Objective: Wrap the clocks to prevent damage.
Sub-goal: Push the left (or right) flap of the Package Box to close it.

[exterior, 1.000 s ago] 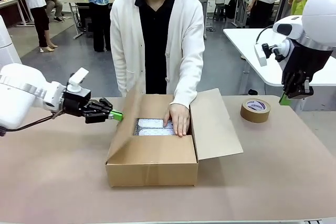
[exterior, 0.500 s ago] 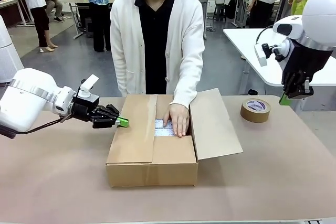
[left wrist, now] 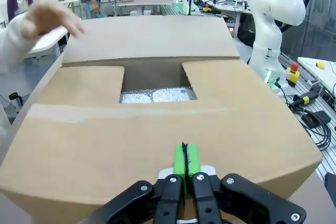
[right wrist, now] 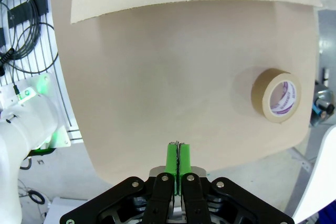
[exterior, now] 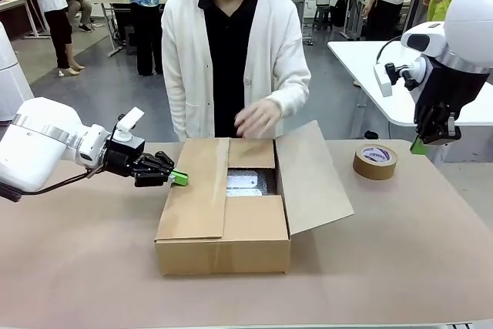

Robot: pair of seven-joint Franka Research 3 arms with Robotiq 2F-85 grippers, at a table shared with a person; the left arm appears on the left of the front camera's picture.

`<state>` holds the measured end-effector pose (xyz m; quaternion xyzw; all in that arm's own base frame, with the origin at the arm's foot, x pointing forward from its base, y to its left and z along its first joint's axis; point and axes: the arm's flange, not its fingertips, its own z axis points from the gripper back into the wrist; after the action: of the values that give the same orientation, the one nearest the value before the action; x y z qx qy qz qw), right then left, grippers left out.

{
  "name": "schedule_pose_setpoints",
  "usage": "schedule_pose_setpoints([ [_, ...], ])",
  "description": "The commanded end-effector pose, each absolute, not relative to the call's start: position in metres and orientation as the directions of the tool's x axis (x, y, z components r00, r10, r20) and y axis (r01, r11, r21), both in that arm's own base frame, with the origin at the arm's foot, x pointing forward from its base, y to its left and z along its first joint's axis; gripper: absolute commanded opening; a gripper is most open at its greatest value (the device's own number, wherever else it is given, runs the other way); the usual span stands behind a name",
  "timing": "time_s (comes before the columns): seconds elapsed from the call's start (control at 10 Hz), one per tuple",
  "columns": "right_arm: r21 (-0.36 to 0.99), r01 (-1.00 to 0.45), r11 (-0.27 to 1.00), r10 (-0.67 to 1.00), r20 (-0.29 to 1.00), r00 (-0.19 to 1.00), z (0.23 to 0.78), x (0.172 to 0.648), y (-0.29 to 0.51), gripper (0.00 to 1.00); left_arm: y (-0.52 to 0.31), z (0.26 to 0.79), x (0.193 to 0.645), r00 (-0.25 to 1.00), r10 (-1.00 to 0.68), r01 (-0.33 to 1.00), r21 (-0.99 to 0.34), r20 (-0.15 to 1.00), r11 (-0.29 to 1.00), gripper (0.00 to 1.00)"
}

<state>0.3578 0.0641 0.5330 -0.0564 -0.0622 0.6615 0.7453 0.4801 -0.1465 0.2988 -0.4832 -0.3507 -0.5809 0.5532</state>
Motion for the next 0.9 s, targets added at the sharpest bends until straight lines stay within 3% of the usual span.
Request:
schedule_pose_setpoints([
  [0.0, -0.159, -0.981, 0.115, 0.993, 0.011, 0.115, 0.533, 0.359, 0.064, 0.04, -0.147, 0.295, 0.48, 0.085, -0.304, 0.982, -0.132, 0.949, -0.137, 0.05],
  [0.6, -0.166, -0.979, 0.119, 0.993, 0.018, 0.117, 0.533, 0.358, 0.064, 0.04, -0.147, 0.295, 0.48, 0.085, -0.304, 0.982, -0.132, 0.949, -0.137, 0.05],
  [0.7, -0.198, -0.978, 0.06, 0.963, 0.269, 0.005, 0.536, 0.359, 0.058, 0.04, -0.147, 0.295, 0.48, 0.085, -0.304, 0.982, -0.132, 0.949, -0.137, 0.05],
  [0.8, -0.119, -0.981, 0.15, 0.844, 0.532, 0.065, 0.533, 0.368, 0.049, 0.04, -0.147, 0.295, 0.48, 0.085, -0.304, 0.982, -0.132, 0.949, -0.137, 0.05],
])
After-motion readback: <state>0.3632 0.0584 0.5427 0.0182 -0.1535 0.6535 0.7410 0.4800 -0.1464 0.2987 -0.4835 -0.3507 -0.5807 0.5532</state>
